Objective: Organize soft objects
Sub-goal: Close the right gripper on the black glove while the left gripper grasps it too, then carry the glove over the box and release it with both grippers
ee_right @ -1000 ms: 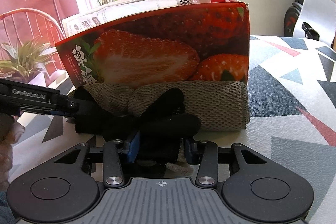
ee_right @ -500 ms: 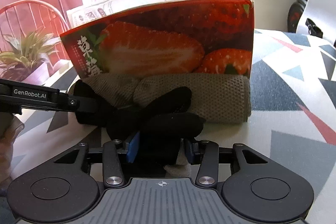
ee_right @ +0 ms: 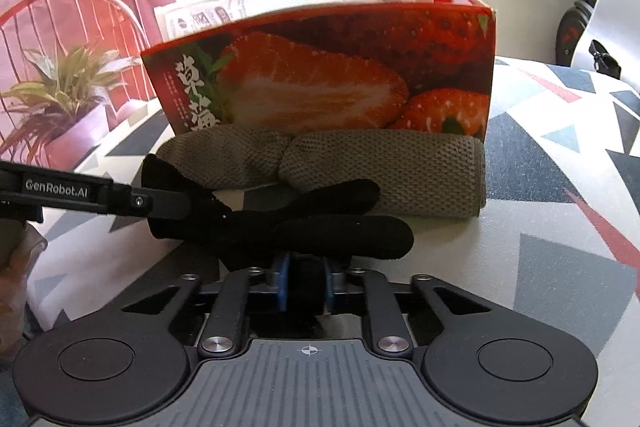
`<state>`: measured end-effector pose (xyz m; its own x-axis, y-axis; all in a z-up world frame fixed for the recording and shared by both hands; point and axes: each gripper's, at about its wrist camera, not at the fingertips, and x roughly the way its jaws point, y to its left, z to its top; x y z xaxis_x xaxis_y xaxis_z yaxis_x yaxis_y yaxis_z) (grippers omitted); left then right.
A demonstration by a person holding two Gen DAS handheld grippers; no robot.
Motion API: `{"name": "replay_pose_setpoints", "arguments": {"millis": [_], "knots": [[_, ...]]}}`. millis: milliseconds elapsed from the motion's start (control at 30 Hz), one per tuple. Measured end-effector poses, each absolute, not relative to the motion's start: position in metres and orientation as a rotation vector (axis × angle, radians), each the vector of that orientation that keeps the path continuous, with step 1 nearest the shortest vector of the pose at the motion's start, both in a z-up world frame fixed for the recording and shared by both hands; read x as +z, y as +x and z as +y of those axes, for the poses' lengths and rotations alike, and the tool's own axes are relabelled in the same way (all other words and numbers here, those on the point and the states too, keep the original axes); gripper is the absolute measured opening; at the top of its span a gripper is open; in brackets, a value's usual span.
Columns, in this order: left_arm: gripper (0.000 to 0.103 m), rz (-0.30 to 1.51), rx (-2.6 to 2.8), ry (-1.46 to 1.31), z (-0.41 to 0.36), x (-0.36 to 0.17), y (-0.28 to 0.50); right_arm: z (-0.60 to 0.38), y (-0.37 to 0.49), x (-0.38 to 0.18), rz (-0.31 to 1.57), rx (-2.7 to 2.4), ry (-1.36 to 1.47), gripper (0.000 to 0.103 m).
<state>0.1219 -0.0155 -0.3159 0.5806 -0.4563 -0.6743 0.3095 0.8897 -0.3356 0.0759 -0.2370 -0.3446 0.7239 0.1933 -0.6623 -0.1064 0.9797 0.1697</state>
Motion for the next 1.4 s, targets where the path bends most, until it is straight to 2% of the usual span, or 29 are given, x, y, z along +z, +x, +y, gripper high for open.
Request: {"name": "replay_pose_setpoints", "arguments": {"millis": [100,533,733,900,1033,1400], "knots": [[0.025,0.795,-0.454,-0.179,-0.015,-0.302,0.118,-0.238,0.072,-0.334,0.709,0.175,0.131,0.007],[0.025,0.505,-0.522,-0.148,-0.01,-0.196,0.113,-0.243,0.072,-0.234,0.436,0.223,0.097,0.007],[0.025,0.45,-0.52,-0.14,-0.025,-0.163,0.14,-0.245,0.103,-0.191,0.369,0.24,0.042,0.007],[0.025,0.478,-0.479,-0.063,-0.039,-0.151,0.184,-0.243,0.162,-0.168,0.387,0.239,-0.053,0.007],[0.025,0.547,-0.41,-0.138,-0.038,-0.156,0.225,-0.238,0.213,-0.167,0.445,0.217,-0.105,0.007],[0.025,0.746,-0.389,-0.124,-0.058,-0.206,0.274,-0.242,0.273,-0.229,0.613,0.134,-0.096,0.007]]}}
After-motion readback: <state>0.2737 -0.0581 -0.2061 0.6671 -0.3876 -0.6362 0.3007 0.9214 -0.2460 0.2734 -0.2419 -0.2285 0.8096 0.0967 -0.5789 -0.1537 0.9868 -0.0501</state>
